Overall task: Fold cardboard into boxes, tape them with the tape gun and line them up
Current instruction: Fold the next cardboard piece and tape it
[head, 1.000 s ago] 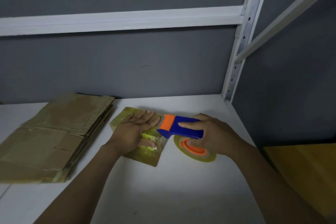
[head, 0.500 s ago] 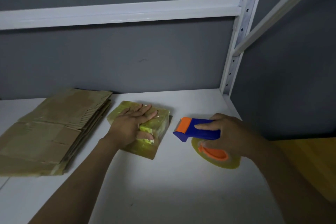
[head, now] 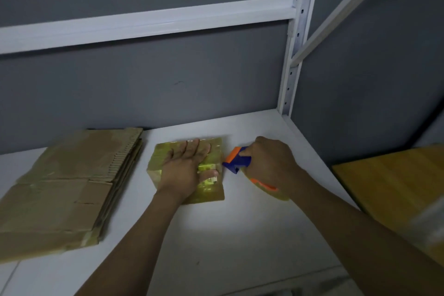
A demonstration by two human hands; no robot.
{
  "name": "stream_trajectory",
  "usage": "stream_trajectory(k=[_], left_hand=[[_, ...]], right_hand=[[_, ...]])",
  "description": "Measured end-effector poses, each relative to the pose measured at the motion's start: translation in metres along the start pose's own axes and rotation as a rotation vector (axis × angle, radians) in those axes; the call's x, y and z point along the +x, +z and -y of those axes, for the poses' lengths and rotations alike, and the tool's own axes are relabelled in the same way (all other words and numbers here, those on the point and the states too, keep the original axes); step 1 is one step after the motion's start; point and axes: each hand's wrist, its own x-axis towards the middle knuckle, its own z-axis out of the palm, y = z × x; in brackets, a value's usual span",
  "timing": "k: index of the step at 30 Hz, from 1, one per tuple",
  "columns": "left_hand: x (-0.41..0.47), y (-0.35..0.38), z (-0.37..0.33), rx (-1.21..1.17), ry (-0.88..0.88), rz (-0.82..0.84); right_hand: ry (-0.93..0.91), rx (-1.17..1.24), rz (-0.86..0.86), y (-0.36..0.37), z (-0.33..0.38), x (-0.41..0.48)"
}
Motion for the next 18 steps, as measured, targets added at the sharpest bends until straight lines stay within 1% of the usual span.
stream_trajectory(k=[2, 4, 5, 6, 8, 9, 10, 11, 12, 14, 16, 18], left_hand=[[-0.003, -0.003, 0.0, -0.03, -0.007, 0.019], [-0.004, -0.004, 0.0, -0.022, -0.008, 0.035], [-0.004, -0.007, -0.001, -0.012, -0.006, 0.041], [-0.003, -0.008, -0.001, -0.004, -0.001, 0.045], [-0.001, -0.01, 0.003, 0.019, 0.027, 0.042], [0.0, -0.012, 0.006, 0.019, 0.046, 0.027], [0.001, -0.013, 0.009, 0.015, 0.062, 0.012], [0.003, -0.015, 0.013, 0.016, 0.079, 0.009], [0.004, -0.018, 0.015, 0.026, 0.1, 0.018], [0.004, -0.021, 0.019, 0.05, 0.143, 0.055], [0.003, -0.024, 0.022, 0.083, 0.176, 0.085], [0.001, -0.025, 0.025, 0.102, 0.195, 0.084]], right_hand=[[0.122, 0.084, 0.046, -0.005, -0.005, 0.008], [0.179, 0.188, 0.077, -0.008, -0.016, 0.007], [0.2, 0.267, 0.063, -0.01, -0.023, 0.002], [0.233, 0.405, 0.036, -0.011, -0.029, -0.005], [0.323, 0.818, -0.031, -0.013, -0.041, -0.021], [0.366, 1.016, -0.038, -0.011, -0.046, -0.026], [0.401, 1.172, -0.012, -0.007, -0.051, -0.031], [0.419, 1.264, 0.027, -0.004, -0.053, -0.034], [0.419, 1.319, 0.071, 0.001, -0.057, -0.037], [0.382, 1.305, 0.127, 0.011, -0.058, -0.04], [0.353, 1.208, 0.132, 0.017, -0.055, -0.04], [0.333, 1.051, 0.125, 0.021, -0.048, -0.037]])
